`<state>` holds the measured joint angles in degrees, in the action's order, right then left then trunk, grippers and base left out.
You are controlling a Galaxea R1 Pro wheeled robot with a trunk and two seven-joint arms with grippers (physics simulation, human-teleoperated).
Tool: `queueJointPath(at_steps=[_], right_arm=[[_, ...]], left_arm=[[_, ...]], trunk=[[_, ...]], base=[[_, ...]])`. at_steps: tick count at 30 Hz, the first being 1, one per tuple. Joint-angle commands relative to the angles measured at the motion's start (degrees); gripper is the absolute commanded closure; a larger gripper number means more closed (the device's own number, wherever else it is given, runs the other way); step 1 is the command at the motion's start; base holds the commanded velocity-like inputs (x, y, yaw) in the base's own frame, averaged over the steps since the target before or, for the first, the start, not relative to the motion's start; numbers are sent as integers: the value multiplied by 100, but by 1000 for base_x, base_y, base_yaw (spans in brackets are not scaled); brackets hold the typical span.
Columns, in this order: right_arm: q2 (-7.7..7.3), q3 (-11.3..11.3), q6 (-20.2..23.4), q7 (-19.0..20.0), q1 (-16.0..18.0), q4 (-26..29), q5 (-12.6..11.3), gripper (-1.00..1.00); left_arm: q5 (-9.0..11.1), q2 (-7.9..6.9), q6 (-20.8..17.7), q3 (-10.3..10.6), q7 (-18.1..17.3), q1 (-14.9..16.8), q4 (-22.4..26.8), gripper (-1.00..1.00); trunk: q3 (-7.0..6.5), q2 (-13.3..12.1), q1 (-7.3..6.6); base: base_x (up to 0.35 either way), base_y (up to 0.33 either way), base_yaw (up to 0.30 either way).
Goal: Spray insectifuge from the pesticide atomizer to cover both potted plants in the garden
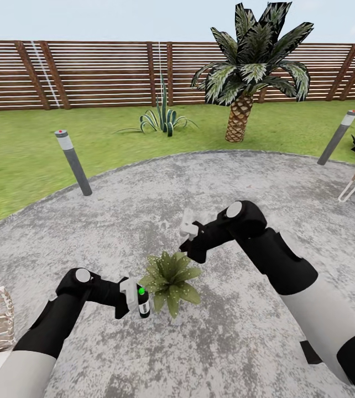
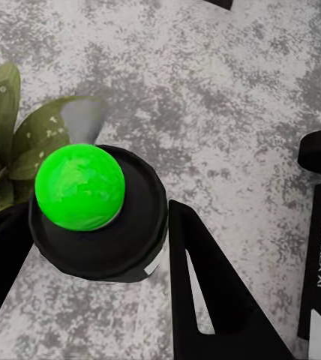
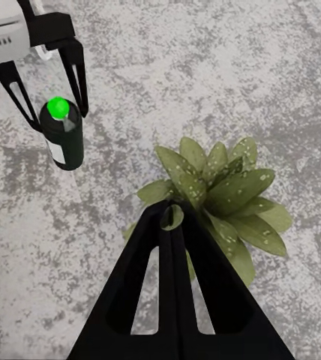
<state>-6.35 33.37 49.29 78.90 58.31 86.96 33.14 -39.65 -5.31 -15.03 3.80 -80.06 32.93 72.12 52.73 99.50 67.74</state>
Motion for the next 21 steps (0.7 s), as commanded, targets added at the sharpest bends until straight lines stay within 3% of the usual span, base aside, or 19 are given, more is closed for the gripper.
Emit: queueJointPath(at_steps=[1,15,21], right_arm=[[0,27,44,46,6,7,51,100],[52,75,23,21,-43,8,52,100],[61,66,39,-4,-50,14,66,100]], left_arm=[[-14,23,-59,8,-25,3,10,100],[-8,327,-68,16,-59,19,113,100],[-8,364,-80,16,-68,15,177,100]], trunk=[[5,2,0],[5,2,0],[5,2,0]], base=[[0,0,0],[0,0,0],[0,0,0]])
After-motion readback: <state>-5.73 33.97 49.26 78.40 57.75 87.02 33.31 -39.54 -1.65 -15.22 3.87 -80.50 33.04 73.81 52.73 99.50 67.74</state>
